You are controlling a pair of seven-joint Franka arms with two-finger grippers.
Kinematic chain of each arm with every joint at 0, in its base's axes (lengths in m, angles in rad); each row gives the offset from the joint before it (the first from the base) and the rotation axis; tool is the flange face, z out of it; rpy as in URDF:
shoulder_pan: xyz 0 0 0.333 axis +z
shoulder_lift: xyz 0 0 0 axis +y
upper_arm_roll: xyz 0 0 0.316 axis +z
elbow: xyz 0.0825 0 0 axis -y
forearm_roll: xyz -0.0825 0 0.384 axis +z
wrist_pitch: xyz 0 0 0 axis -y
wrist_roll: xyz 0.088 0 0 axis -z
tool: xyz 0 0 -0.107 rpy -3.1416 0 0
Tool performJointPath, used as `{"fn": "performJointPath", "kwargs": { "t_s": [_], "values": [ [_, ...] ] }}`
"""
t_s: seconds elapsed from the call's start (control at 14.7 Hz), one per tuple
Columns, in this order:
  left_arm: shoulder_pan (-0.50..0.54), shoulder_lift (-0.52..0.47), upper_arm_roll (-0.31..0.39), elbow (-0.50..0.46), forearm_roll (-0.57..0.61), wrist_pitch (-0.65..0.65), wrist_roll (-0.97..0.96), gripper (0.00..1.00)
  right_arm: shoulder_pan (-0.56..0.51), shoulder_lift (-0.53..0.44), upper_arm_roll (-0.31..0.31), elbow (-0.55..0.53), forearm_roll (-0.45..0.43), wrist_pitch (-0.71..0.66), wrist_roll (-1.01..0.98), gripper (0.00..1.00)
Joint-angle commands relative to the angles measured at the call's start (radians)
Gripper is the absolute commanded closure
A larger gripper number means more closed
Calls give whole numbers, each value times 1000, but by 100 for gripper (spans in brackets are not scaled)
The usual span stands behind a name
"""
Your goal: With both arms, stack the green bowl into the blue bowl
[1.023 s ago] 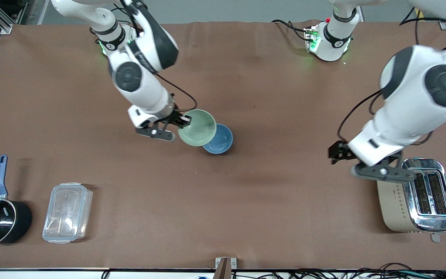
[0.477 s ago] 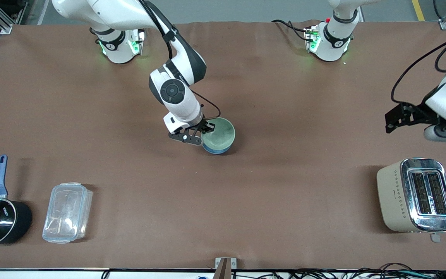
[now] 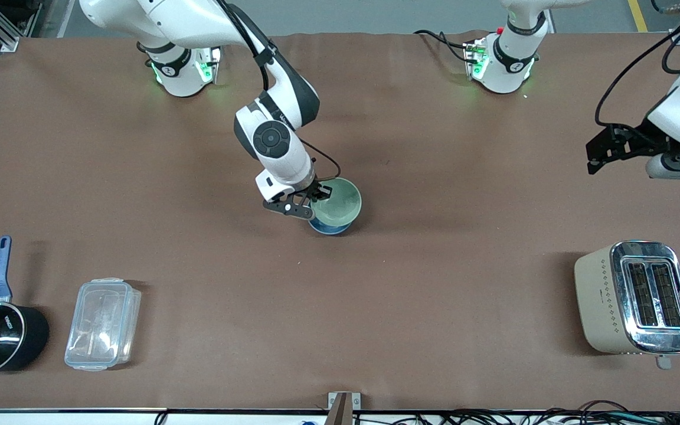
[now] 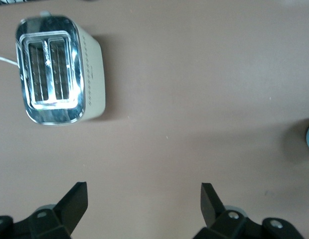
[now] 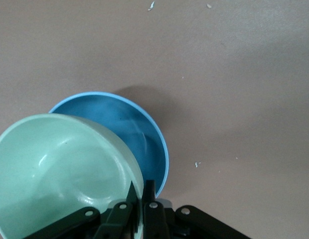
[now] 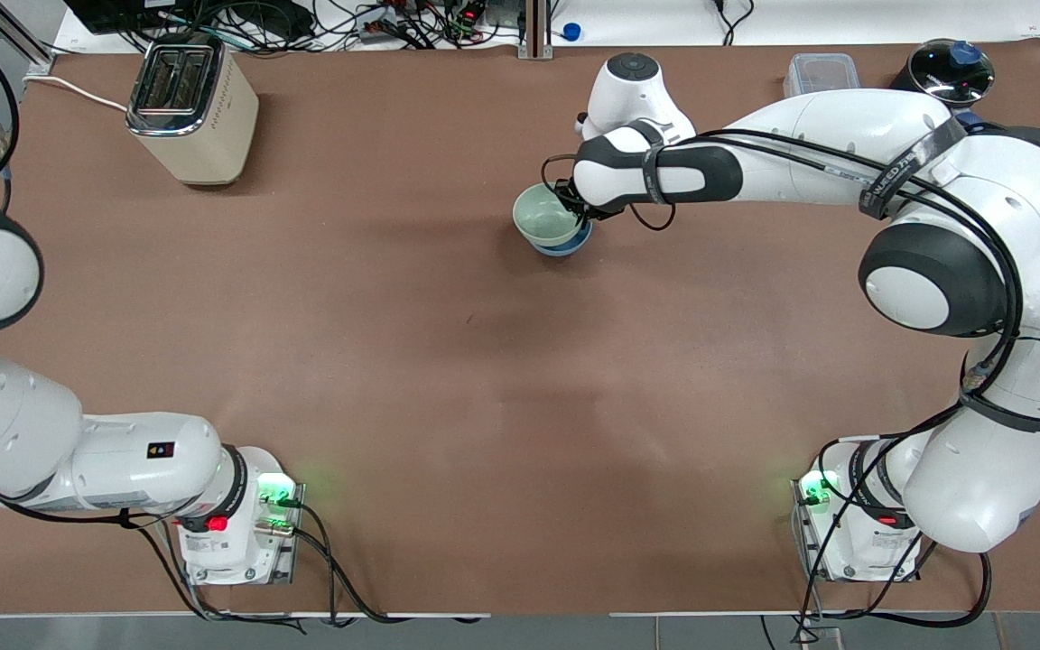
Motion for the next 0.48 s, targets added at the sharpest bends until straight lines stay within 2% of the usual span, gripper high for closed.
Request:
{"fn": "performJointPath", "kwargs": {
  "t_s": [0.0,0.07,0.14,0.2,0.27,0.34,0.41],
  "values": [
    [-78,-89,76,-120,-25,27,-1,0,2,8,-10,1,-3,11,18,90],
    [-74,-94,79,-140,-27,44,-1,0,1,10,-10,1,-3,11,18,86],
    [-65,-110,78,-174,-28,77,-1,0,-1,10,-10,1,-3,11,18,74],
    [-66,-132,78,-211,-28,102,-1,0,-2,10,-10,1,-3,8,18,50],
    [-65,-129,78,-208,-34,105,1,0,-2,8,-10,1,-3,5,18,28],
    [-65,-129,78,-208,-51,105,1,0,-8,1,-12,3,-3,-4,15,11],
    [-63,-127,78,-208,-76,105,-1,0,-19,-24,-17,1,-3,-30,12,0]
  ]
}}
